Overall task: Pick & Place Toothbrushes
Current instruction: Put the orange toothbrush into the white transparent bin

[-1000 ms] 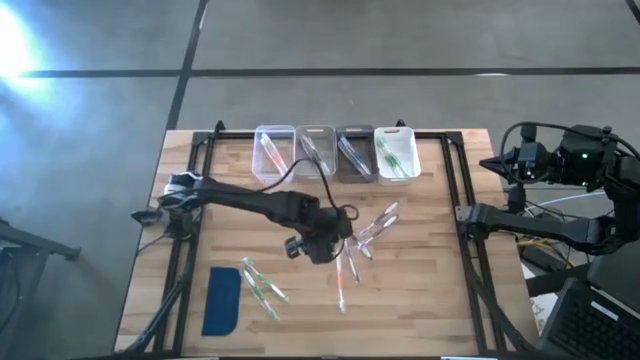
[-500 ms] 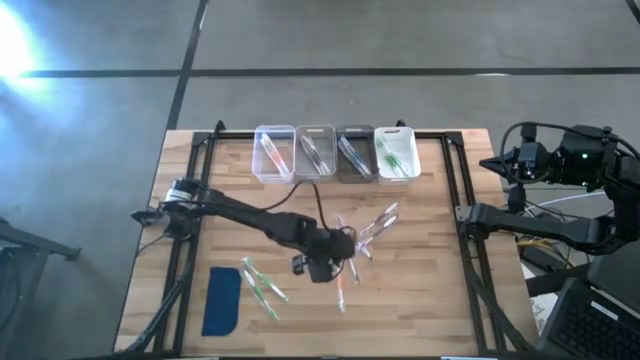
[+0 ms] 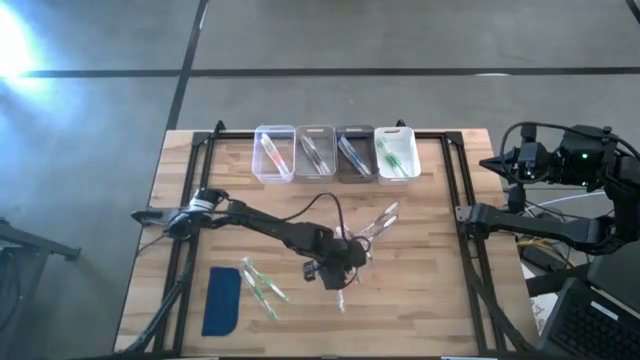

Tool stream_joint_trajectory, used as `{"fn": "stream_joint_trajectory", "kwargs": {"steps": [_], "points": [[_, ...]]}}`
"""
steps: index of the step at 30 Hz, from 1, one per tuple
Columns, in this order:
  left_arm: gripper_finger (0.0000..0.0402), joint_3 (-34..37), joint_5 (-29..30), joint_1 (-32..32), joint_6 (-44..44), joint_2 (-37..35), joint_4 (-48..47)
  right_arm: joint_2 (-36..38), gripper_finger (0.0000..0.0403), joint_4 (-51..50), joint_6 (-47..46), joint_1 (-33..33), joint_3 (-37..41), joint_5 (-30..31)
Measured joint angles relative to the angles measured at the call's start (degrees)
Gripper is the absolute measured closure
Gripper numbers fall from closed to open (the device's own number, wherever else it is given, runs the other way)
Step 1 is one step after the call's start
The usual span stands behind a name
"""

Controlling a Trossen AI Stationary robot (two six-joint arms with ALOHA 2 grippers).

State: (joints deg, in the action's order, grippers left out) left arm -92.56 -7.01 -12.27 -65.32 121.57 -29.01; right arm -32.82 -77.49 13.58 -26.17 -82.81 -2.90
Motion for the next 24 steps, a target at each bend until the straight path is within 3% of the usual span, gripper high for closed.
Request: {"fn": "stream_joint_trajectory", "kwargs": {"steps": [16, 24], "points": [[0.0269, -0.24, -3.44, -0.28, 2.83, 3.22, -3.35, 0.02, 0.0394, 0.00, -0.04, 0.02, 0.00, -0.02], [0.0333, -0.19, -5.01, -0.35, 2.88, 3.22, -6.76, 0.02, 0.0394, 0.00, 0.01, 0.01, -0.01, -0.01]]}}
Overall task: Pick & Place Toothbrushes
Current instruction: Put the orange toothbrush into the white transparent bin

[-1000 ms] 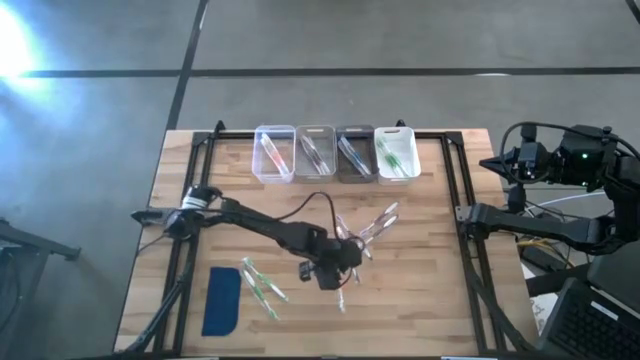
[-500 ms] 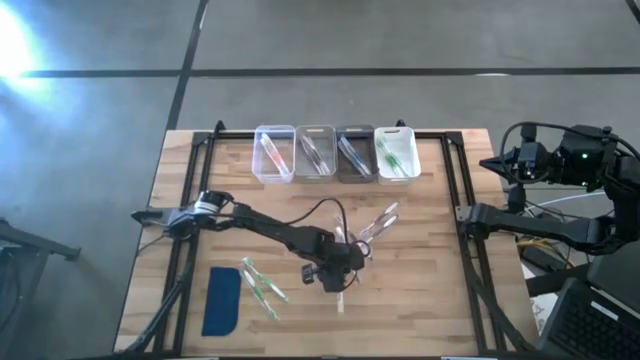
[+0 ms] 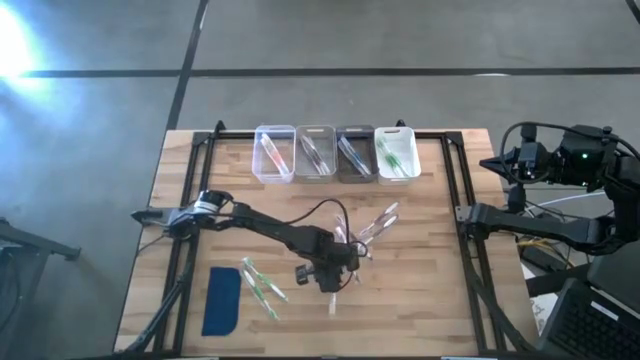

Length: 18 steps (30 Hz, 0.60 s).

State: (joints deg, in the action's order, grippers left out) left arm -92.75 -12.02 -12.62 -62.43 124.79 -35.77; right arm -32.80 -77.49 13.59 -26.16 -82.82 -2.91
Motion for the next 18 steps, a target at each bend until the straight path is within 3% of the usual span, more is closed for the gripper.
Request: {"fn": "stream_joint_trajectory", "kwargs": {"steps": [5, 18], "points": [[0.0381, 0.00, -0.81, 0.02, 2.03, 0.04, -0.66, -0.02, 0.0394, 0.00, -0.02, -0.01, 0.00, 0.01], [0.0380, -0.02, -0.79, -0.40, 2.39, -1.65, -3.90, 0.00, 0.0394, 0.02, -0.01, -0.01, 0.01, -0.01]]}}
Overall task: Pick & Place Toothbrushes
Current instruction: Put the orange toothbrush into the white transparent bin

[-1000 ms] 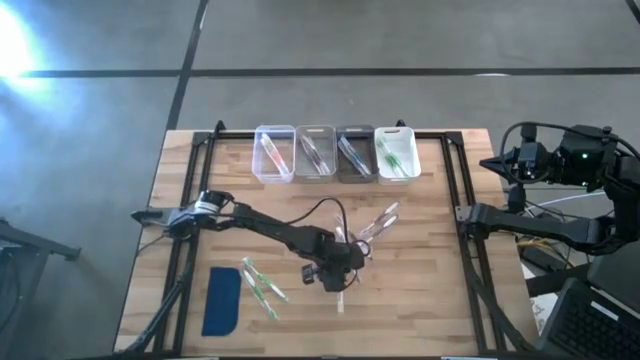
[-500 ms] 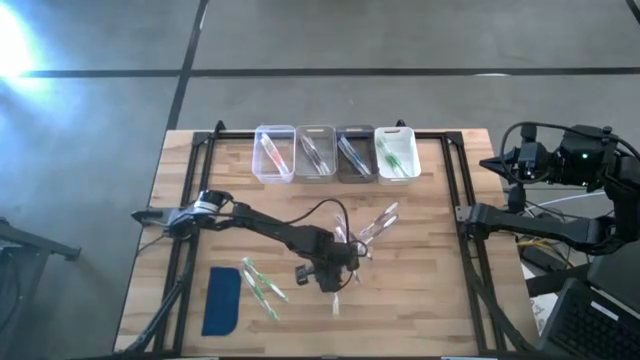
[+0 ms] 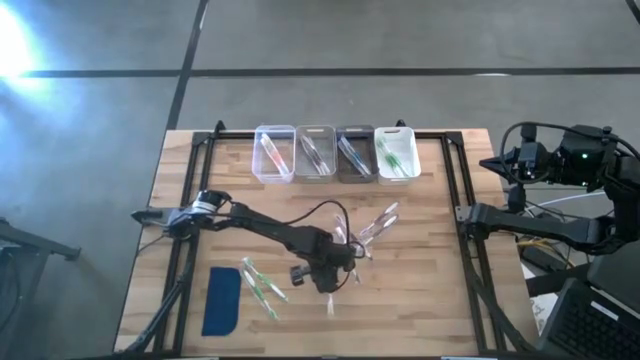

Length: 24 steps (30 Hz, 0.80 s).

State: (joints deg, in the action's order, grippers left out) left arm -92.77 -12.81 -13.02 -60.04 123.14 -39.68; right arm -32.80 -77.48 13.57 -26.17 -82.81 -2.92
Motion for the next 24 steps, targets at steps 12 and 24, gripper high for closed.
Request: {"fn": "stream_joint_trajectory", "kwargs": {"steps": [12, 24], "points": [[0.0381, -5.40, 0.73, -0.08, -0.45, -10.31, -0.28, -0.02, 0.0394, -0.01, 0.10, 0.02, 0.00, 0.02], [0.0381, -18.04, 1.54, 0.71, 0.16, -14.70, 5.20, -0.02, 0.0394, -0.02, 0.00, 0.02, 0.00, 0.02]]}}
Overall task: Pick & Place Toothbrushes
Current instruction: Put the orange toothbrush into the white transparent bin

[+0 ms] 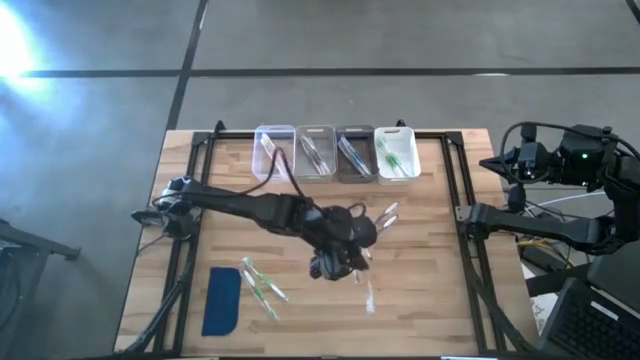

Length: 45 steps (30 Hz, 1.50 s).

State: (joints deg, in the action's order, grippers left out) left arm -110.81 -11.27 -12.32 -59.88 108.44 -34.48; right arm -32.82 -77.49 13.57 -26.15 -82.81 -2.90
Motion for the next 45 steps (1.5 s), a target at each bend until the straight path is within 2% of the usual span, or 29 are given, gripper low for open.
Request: {"fn": "stream_joint_trajectory", "kwargs": {"steps": [5, 13, 19, 23, 31, 36, 40, 45], "points": [[0.0381, -7.20, 0.44, 0.57, -0.10, -0.11, 2.23, 0.00, 0.0394, 0.00, 0.04, -0.02, 0.00, -0.01], [0.0381, -18.19, 0.44, 2.34, 0.02, -0.17, 11.44, 0.00, 0.0394, 0.00, -0.02, -0.02, 0.00, 0.00], [0.0381, -22.34, 0.49, 4.06, 0.26, -0.17, 20.35, 0.00, 0.0394, 0.00, 0.10, -0.02, -0.02, 0.00], [0.0381, -23.11, 2.55, 5.48, 0.38, -0.17, 27.24, 0.00, 0.0394, 0.01, 0.07, -0.02, 0.00, -0.01], [0.0381, -23.03, 11.75, 9.03, 3.48, -0.11, 44.49, 0.00, 0.0394, 0.00, 0.01, -0.02, 0.00, -0.01], [0.0381, -23.02, 18.60, 12.04, 7.11, -0.09, 51.84, 0.02, 0.0394, 0.00, 0.04, -0.02, -0.01, 0.00], [0.0381, -22.98, 27.31, 14.34, 10.54, -0.07, 58.01, 0.02, 0.0394, 0.00, -0.01, -0.02, 0.00, 0.00], [0.0381, -23.35, 41.14, 18.07, 20.61, -0.07, 60.38, 0.00, 0.0394, 0.00, 0.02, 0.00, 0.00, 0.00]]}}
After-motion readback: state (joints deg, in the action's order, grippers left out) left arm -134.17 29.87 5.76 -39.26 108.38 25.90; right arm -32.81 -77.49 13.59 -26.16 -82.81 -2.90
